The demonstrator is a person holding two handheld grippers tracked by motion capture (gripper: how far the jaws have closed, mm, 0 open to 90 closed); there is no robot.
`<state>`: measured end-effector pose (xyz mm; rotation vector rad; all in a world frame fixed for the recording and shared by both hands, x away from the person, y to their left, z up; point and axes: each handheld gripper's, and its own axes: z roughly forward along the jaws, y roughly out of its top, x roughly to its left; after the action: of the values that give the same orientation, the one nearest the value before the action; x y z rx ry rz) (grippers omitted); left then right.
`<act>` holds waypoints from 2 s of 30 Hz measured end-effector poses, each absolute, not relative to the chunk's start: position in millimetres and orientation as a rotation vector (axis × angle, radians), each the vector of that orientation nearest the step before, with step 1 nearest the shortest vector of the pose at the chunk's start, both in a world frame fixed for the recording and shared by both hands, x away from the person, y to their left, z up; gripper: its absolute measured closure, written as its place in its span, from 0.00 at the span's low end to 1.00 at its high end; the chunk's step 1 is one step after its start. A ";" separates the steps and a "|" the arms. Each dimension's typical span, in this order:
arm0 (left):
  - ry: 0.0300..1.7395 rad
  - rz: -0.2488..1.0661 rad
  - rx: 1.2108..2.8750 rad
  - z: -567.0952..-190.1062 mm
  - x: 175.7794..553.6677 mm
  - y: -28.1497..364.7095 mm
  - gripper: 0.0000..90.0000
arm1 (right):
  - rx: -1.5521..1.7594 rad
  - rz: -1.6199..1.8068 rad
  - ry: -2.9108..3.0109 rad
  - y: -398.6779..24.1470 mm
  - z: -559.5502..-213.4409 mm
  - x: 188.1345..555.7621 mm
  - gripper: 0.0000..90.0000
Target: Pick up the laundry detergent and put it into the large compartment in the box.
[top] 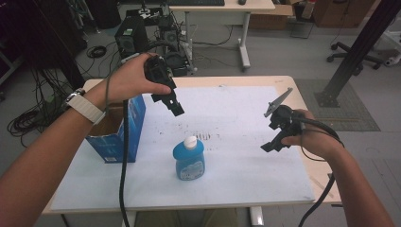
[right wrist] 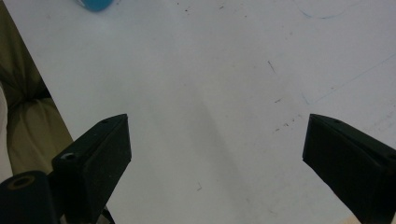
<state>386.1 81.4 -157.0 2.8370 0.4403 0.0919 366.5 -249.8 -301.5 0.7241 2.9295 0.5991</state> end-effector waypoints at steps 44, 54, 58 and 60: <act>0.496 0.070 2.828 -153.7 349.0 71.6 0.08 | 0.707 0.606 2.915 -247.5 -298.2 361.3 0.09; 0.513 0.036 2.825 -160.1 346.2 71.5 0.08 | 0.716 0.603 2.907 -250.7 -295.9 359.2 0.09; 0.509 0.016 2.825 -163.0 344.7 69.7 0.08 | 0.713 0.602 2.910 -250.3 -296.4 358.9 0.09; 0.502 0.010 2.827 -164.8 343.7 68.6 0.08 | 0.710 0.599 2.912 -249.7 -296.8 358.9 0.09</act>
<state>343.7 68.6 -164.8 2.8272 0.5020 0.0098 358.9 -249.7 -296.8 0.7100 2.9117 0.5993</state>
